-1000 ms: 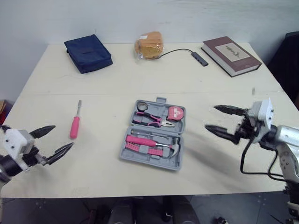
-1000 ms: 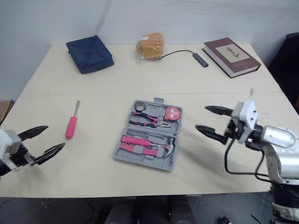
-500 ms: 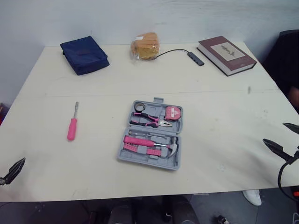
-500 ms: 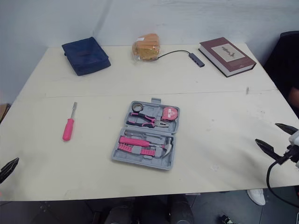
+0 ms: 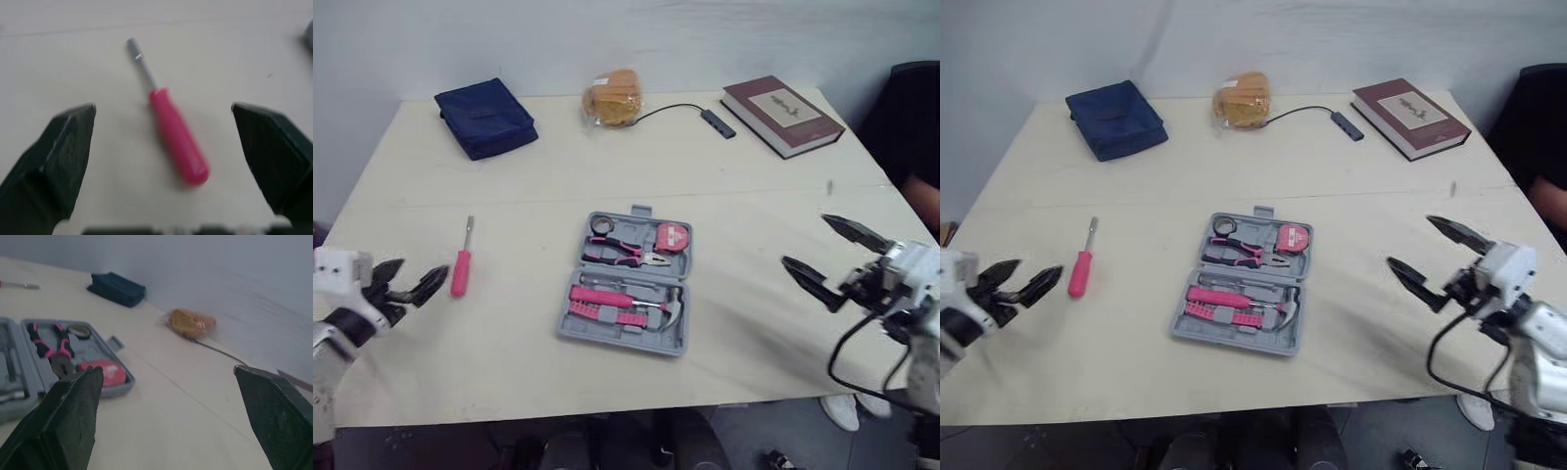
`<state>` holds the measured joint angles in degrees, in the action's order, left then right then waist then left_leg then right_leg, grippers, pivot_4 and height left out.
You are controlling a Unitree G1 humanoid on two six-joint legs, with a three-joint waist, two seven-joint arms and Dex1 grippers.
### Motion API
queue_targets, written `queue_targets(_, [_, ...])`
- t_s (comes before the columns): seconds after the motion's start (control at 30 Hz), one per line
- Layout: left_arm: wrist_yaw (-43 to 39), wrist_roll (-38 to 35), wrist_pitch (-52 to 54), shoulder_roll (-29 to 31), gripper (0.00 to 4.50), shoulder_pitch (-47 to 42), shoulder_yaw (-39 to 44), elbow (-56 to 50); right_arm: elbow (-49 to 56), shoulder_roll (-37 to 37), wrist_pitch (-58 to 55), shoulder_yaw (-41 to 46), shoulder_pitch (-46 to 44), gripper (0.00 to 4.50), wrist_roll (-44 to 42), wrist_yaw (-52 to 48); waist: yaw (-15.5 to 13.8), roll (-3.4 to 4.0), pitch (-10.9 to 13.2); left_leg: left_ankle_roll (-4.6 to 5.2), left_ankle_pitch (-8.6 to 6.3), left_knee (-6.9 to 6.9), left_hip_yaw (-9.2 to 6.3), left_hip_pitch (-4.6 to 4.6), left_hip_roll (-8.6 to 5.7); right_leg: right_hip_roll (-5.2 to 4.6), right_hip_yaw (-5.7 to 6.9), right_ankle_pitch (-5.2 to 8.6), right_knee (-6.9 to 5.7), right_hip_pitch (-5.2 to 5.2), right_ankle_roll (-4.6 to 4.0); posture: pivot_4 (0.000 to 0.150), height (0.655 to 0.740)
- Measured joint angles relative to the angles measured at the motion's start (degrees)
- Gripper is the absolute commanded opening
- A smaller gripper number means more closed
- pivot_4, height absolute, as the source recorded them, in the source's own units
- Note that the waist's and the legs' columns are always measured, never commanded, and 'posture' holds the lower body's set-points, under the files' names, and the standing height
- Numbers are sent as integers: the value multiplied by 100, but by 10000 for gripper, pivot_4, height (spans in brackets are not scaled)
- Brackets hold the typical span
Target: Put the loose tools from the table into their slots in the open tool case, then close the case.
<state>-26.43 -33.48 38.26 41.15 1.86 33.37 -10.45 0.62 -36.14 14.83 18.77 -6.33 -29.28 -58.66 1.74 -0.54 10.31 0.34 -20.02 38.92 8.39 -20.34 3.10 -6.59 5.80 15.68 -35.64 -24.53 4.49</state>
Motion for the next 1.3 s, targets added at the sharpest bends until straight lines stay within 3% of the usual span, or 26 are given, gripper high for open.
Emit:
queue_targets(0.2, [865, 293, 854, -154, 45000, -416, -680, -281, 280, 338, -27, -953, -354, 44318, 37, -325, -18, 0, 0, -1, 1, 6, 1, -1, 0, 5, 1, 1, -2, 0, -2, 1500, 7400])
queue_targets(0.53, [2107, 774, 1769, -849, 45000, -1081, -863, -228, 569, 472, -394, -1389, -592, 44318, -173, -607, -37, -3, -1, -1, 2, 11, -1, -2, -1, 5, 4, 1, -4, 0, -1, 1500, 7400])
queue_targets(0.73, [2409, 804, 2242, -1123, 45000, -1545, -791, -177, 657, 513, -524, -1464, -585, 44318, -176, -664, -54, -3, -1, 1, 4, 12, -1, -2, -7, 5, 4, 1, -10, 0, -1, 1500, 7400])
queue_targets(0.9, [2354, 806, 2716, -1022, 45000, -1805, -748, -51, 844, 538, -661, -1517, -588, 44318, -208, -643, -52, -3, -2, -1, 6, 12, -1, 2, -10, 5, 3, 1, -15, 1, -1, 1500, 7400])
queue_targets(1.03, [2253, 905, 2745, -878, 33127, -1880, -811, 117, 843, 550, -720, -1533, -612, 45000, -216, -623, -52, -3, -2, -3, 8, 12, -1, 4, -11, 4, 2, 1, -17, 1, -1, 1500, 7400])
queue_targets(1.23, [2080, 1031, 2726, -727, 6815, -1936, -895, 284, 843, 561, -743, -1533, -653, 45000, -214, -511, -100, -1, -2, -2, 8, 11, -1, 4, -15, 1, 2, 1, -16, 1, -1, 1500, 7400])
queue_targets(1.3, [1922, 1055, 2601, -649, 5436, -1943, -970, 372, 844, 561, -743, -1532, -653, 45000, -212, -489, -134, -1, -2, -1, 8, 12, 0, 4, -17, 1, 1, 1, -17, 0, -1, 1500, 7400])
